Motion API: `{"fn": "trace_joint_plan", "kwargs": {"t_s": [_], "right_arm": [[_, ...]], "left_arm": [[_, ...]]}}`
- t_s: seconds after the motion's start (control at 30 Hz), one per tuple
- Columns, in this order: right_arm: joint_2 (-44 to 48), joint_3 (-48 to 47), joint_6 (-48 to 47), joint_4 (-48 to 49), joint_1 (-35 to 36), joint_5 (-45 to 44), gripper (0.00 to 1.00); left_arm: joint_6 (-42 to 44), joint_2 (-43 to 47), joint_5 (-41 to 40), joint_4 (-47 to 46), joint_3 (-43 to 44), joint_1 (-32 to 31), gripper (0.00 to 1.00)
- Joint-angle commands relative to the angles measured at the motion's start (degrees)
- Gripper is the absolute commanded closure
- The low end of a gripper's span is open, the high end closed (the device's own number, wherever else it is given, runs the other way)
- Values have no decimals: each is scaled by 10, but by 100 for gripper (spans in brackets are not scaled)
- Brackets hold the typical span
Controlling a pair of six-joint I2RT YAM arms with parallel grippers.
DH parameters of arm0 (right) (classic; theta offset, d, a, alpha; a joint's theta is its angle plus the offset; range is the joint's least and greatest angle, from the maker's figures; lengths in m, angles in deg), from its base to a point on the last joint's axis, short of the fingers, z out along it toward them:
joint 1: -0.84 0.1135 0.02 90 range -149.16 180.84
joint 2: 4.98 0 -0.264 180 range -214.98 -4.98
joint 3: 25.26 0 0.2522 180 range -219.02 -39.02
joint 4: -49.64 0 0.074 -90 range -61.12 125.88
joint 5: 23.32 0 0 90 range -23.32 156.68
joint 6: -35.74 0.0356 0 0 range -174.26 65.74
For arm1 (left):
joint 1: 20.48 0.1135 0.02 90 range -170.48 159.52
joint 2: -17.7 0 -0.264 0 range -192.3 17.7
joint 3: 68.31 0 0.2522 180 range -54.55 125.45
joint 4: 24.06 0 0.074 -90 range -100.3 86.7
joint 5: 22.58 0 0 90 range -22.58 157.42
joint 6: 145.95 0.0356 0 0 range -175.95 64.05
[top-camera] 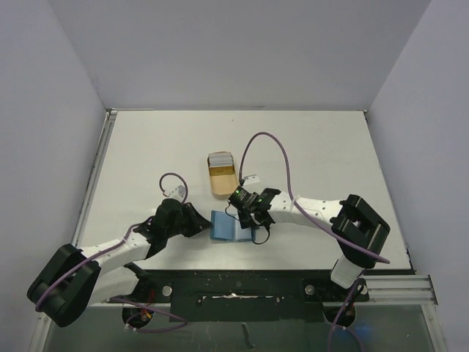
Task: Put the credit cards into the card holder
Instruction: Turn over the card slot in the card holder.
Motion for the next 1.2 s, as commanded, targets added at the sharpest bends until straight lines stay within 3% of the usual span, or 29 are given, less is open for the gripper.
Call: {"fn": "trace_joint_plan", "kwargs": {"t_s": [0.0,0.23,0.37,0.47,0.7,0.9,1.17], "right_arm": [[65,-47,0,-6,10,4,47],[117,19,27,134,11,73,51],[136,53,48,218,11,107,54],[125,52,51,224,11,108,55],[123,57,54,188,13,70,55],[106,67,57,163,12,52,55],[108,93,55,169,10,32,57]], "left_arm": [[-31,23,-18,-25,-15,4,86],[9,80,-66,73,27,6,66],[77,98,-111,162,88,10,63],[115,95,-132,200,134,18,63],[110,24,-4,104,123,29,69],[88,-20,53,30,102,29,61],[40,-53,94,-72,67,29,57]]}}
